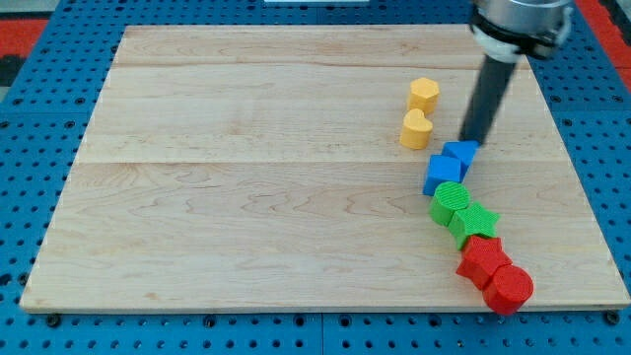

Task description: Slightly push the red circle to the left side of the board

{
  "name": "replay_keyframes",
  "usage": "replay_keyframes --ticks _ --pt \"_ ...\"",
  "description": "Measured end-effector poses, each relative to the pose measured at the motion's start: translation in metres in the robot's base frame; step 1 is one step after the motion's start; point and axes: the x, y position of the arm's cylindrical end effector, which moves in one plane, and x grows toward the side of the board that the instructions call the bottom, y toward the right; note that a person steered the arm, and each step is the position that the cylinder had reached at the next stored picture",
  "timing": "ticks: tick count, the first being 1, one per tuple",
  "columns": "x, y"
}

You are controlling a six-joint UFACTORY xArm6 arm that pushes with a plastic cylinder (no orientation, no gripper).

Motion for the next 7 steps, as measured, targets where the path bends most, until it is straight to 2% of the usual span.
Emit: replay_keyframes --ticks 1,2,3,4,5,7 --pt "0.027 0.027" --pt "0.019 0.052" --pt "0.035 0.117" --pt "0.118 0.136" --pt "0.18 0.108" --pt "0.182 0.063"
